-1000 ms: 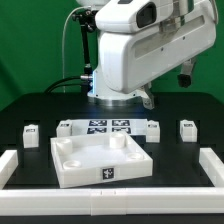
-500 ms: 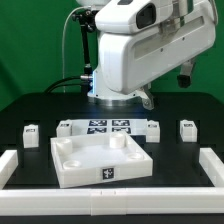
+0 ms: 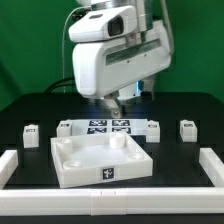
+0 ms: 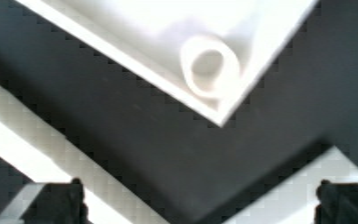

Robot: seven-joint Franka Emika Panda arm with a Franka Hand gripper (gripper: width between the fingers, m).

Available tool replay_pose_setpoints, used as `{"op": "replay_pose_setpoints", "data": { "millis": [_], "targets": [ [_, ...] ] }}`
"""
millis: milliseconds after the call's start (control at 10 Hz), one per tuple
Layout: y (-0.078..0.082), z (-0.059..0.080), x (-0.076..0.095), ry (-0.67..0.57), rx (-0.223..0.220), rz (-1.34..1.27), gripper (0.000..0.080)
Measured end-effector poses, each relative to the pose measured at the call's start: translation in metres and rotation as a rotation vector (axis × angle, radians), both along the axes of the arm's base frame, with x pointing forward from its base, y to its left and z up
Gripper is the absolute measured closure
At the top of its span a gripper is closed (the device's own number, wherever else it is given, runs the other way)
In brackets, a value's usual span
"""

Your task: Assemble one leg

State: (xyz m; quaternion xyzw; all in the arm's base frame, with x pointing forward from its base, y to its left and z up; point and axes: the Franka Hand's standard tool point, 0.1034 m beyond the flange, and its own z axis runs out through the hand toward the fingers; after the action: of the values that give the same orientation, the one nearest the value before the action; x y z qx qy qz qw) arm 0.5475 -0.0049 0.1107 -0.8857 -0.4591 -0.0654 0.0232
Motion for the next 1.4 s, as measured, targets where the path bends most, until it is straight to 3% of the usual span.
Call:
{"op": "replay_pose_setpoints", "data": {
  "millis": [100, 400, 600, 900, 1000, 1400],
  "targets": [
    [0.0, -0.003, -0.007, 0.025, 0.003, -0.027, 0.015],
    [-0.002, -0.006, -0.006, 0.017, -0.001, 0.003, 0.015],
    [-0.017, -0.024, -0.02, -0.045, -0.058, 0.231, 0.015],
    [-0.015, -0.034, -0.035, -0.064, -0.158, 0.471, 0.015],
    [-0.024, -0.034, -0.038, -0.06, -0.161, 0.46, 0.015],
    [-0.023, -0.037, -0.039, -0.058, -0.161, 0.475, 0.015]
  ]
}}
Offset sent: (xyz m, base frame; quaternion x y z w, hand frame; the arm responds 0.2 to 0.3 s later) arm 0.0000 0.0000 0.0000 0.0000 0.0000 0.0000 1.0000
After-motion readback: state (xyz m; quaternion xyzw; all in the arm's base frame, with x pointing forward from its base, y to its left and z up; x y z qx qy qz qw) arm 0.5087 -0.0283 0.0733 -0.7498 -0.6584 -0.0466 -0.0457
